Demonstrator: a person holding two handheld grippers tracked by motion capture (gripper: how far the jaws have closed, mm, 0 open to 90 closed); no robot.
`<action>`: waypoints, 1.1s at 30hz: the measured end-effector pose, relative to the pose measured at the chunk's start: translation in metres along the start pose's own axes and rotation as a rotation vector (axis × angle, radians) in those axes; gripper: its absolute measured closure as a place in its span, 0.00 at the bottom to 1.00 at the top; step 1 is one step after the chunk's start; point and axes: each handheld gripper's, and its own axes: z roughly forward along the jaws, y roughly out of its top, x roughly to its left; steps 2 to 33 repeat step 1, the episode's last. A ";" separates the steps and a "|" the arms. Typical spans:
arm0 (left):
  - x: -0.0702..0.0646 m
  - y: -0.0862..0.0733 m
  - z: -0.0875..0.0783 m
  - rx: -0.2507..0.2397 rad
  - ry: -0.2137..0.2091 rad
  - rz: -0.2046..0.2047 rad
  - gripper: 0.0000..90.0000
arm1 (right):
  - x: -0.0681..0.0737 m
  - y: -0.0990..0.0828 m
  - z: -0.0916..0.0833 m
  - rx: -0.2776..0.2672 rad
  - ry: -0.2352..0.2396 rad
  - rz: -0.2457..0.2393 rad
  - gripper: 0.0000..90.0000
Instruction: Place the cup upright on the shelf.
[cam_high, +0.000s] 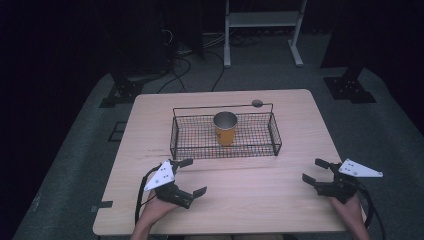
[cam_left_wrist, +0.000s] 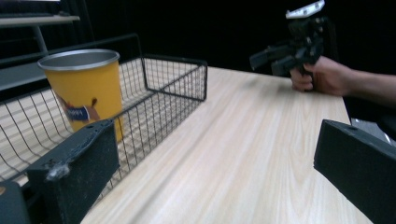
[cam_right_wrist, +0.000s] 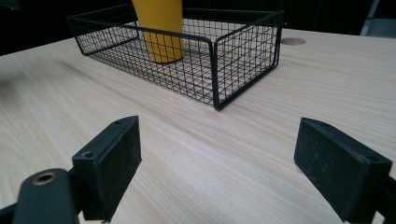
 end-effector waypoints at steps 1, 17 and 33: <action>-0.001 -0.002 -0.001 -0.004 0.000 -0.004 0.00 | 0.000 0.000 0.000 0.000 0.000 0.000 0.15; -0.001 -0.002 -0.001 -0.004 0.000 -0.004 0.00 | 0.000 0.000 0.000 0.000 0.000 0.000 0.15; -0.001 -0.002 -0.001 -0.004 0.000 -0.004 0.00 | 0.000 0.000 0.000 0.000 0.000 0.000 0.15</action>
